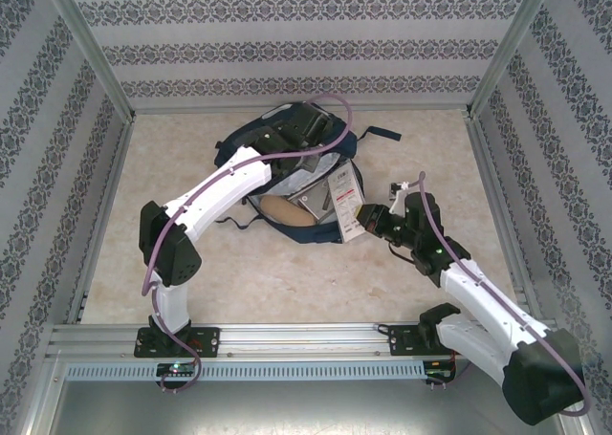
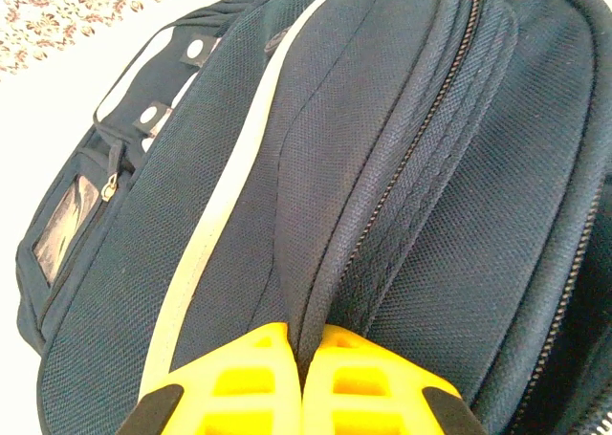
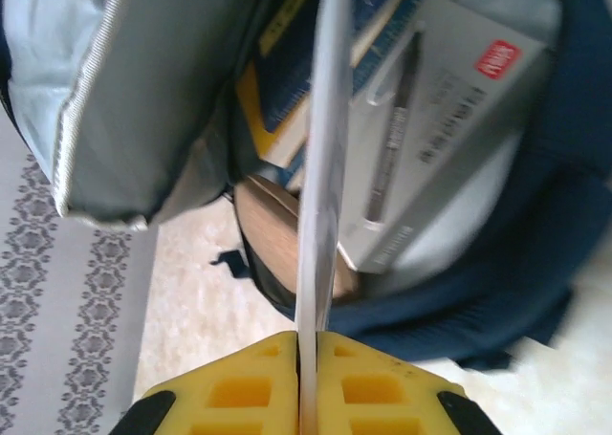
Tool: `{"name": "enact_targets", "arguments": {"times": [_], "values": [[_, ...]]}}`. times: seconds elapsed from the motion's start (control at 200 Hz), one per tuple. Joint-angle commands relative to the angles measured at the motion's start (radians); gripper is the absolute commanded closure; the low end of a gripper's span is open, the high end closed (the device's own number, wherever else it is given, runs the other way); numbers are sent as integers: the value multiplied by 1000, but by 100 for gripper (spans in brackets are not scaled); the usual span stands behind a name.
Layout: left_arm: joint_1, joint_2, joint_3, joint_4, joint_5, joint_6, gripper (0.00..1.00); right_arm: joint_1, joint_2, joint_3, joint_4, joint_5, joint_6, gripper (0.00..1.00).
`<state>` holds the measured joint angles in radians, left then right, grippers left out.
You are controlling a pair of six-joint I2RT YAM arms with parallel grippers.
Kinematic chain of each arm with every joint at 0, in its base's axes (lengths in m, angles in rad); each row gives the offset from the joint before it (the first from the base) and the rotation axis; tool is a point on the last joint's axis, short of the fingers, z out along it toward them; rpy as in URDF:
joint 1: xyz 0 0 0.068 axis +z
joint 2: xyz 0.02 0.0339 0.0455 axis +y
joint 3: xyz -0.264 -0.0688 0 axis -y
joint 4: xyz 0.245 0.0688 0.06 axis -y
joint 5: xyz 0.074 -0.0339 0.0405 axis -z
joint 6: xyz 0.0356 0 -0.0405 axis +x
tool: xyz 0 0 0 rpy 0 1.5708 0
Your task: Pack books, pencil case, and school supplies into a backpack
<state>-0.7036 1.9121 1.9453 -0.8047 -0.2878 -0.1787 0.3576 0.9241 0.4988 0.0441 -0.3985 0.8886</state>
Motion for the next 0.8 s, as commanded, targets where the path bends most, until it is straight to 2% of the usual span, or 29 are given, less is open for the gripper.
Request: {"name": "enact_targets", "arguments": {"times": [0.0,0.285,0.415,0.794], "values": [[10,-64,83,30,27,-60,100,7,17,61,128,-28,21,100],[16,-58,86,28,59,-85,100,30,324,169,371,-139,62,100],[16,-58,78,21,59,-91,100,47,436,248,413,-115,60,100],[18,-74,46,28,68,-99,100,35,745,390,440,-198,71,100]]}}
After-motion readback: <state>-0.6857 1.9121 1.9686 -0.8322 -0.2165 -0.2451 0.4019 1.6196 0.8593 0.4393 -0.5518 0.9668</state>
